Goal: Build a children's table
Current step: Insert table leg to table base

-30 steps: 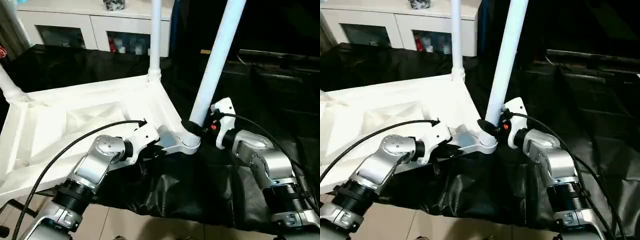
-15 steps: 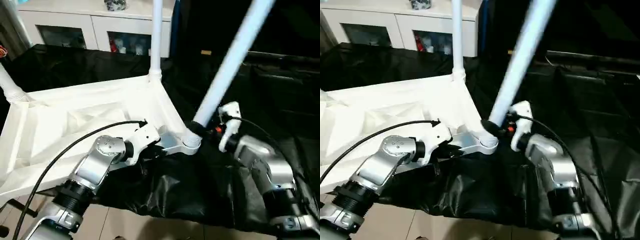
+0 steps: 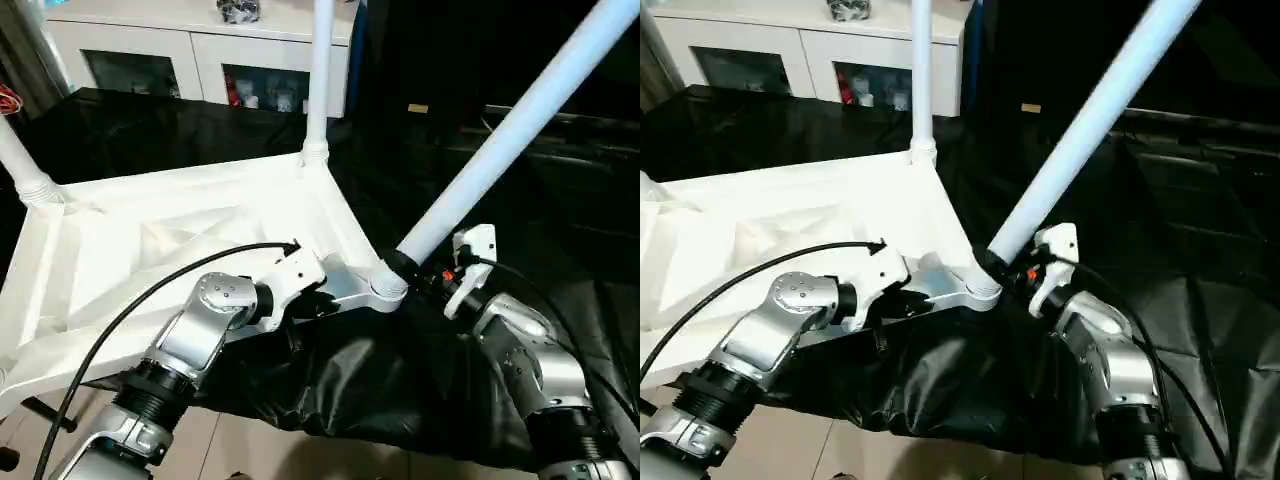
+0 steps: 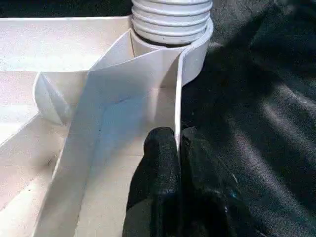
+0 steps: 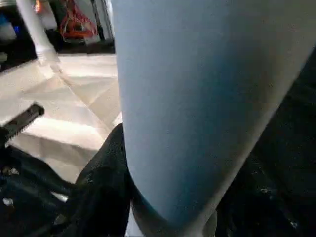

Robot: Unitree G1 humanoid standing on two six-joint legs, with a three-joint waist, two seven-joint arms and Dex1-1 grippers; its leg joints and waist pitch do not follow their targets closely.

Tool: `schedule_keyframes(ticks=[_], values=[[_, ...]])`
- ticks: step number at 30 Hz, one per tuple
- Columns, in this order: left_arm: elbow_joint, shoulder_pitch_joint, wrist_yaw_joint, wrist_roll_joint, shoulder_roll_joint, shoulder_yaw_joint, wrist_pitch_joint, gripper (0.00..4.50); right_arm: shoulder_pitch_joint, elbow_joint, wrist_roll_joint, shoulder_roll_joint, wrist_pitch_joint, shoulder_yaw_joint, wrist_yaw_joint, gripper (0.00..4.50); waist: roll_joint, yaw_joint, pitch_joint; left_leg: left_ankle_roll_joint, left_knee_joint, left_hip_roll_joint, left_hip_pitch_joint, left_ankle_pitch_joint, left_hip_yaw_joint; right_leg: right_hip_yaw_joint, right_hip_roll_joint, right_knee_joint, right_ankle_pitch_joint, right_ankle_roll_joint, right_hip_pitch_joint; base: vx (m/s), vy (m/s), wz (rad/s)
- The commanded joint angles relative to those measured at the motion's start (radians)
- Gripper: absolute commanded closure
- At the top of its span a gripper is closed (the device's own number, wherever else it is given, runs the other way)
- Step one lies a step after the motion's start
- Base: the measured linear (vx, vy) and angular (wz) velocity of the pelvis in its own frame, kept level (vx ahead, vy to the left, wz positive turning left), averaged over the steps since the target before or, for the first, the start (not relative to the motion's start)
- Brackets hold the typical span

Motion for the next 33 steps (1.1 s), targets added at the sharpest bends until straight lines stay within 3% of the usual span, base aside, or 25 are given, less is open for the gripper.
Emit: schedule_keyframes(ticks=[1,4,6,7,12,17,19,21,25,29,33], values=[[0.003,-0.005,0.038,-0.019,-0.004,0.033,-0.018,4.50,0.032,0.046,-0.071,-0.025,0.039,0.054,0.004,2.62,-0.010,0.005,-0.065,0.067,-0.070,0.058,0.006,-0.138,-0.028,0.067,-0.124,-0.103,-0.392,-0.086,0.052,0.000,0.000,0.00],[0.001,-0.004,0.030,-0.015,0.000,0.028,-0.023,4.50,0.019,0.046,-0.099,-0.037,0.042,0.097,0.023,2.62,-0.015,0.005,-0.066,0.066,-0.069,0.057,0.006,-0.144,-0.027,0.067,-0.125,-0.107,-0.415,-0.073,0.052,0.000,0.000,0.00],[-0.007,0.001,0.019,-0.011,0.009,0.021,-0.029,4.50,0.003,0.046,-0.123,-0.046,0.059,0.133,0.047,2.62,-0.012,0.004,-0.065,0.066,-0.069,0.058,0.007,-0.145,-0.028,0.067,-0.125,-0.106,-0.417,-0.073,0.051,0.000,0.000,0.00],[-0.009,0.002,0.016,-0.009,0.012,0.019,-0.031,4.50,-0.001,0.046,-0.127,-0.049,0.063,0.139,0.052,2.62,-0.017,0.002,-0.065,0.067,-0.069,0.058,0.006,-0.149,-0.028,0.066,-0.124,-0.107,-0.422,-0.072,0.050,0.000,0.000,0.00],[-0.024,0.013,-0.023,0.001,0.040,-0.005,-0.056,4.50,-0.028,0.071,-0.141,-0.065,0.074,0.172,0.098,2.62,-0.018,-0.003,-0.065,0.064,-0.070,0.059,0.008,-0.167,-0.030,0.067,-0.125,-0.109,-0.431,-0.071,0.049,0.000,0.000,0.00],[-0.063,0.032,-0.105,-0.013,0.078,-0.031,-0.078,4.50,-0.055,0.106,-0.137,-0.090,0.068,0.210,0.208,2.62,-0.019,-0.008,-0.055,0.064,-0.072,0.059,0.010,-0.203,-0.032,0.065,-0.128,-0.117,-0.498,-0.064,0.046,0.000,0.000,0.00],[-0.073,0.032,-0.139,-0.012,0.104,-0.042,-0.095,4.50,-0.056,0.113,-0.116,-0.112,0.061,0.224,0.307,2.62,-0.024,-0.008,-0.050,0.062,-0.074,0.059,0.014,-0.214,-0.033,0.066,-0.130,-0.123,-0.528,-0.055,0.044,0.000,0.000,0.00],[-0.075,0.030,-0.159,-0.013,0.118,-0.048,-0.107,4.50,-0.056,0.116,-0.107,-0.122,0.058,0.233,0.353,2.62,-0.021,-0.008,-0.049,0.064,-0.081,0.066,0.021,-0.226,-0.035,0.065,-0.126,-0.120,-0.492,-0.071,0.043,0.000,0.000,0.00],[-0.085,0.023,-0.199,-0.015,0.146,-0.052,-0.110,4.50,-0.062,0.133,-0.115,-0.138,0.034,0.261,0.426,2.62,-0.022,-0.006,-0.049,0.062,-0.086,0.070,0.021,-0.215,-0.035,0.067,-0.128,-0.112,-0.426,-0.100,0.047,0.000,0.000,0.00],[-0.081,0.009,-0.200,-0.022,0.148,-0.037,-0.100,4.50,-0.071,0.145,-0.121,-0.133,0.026,0.273,0.465,2.62,-0.024,-0.005,-0.046,0.061,-0.086,0.068,0.021,-0.215,-0.034,0.068,-0.130,-0.114,-0.435,-0.107,0.049,0.000,0.000,0.00],[-0.063,-0.008,-0.157,-0.028,0.131,-0.014,-0.083,4.50,-0.099,0.209,-0.138,-0.092,0.000,0.249,0.406,2.62,-0.025,-0.005,-0.042,0.054,-0.088,0.067,0.025,-0.231,-0.035,0.064,-0.130,-0.120,-0.481,-0.103,0.046,0.000,0.000,0.00]])
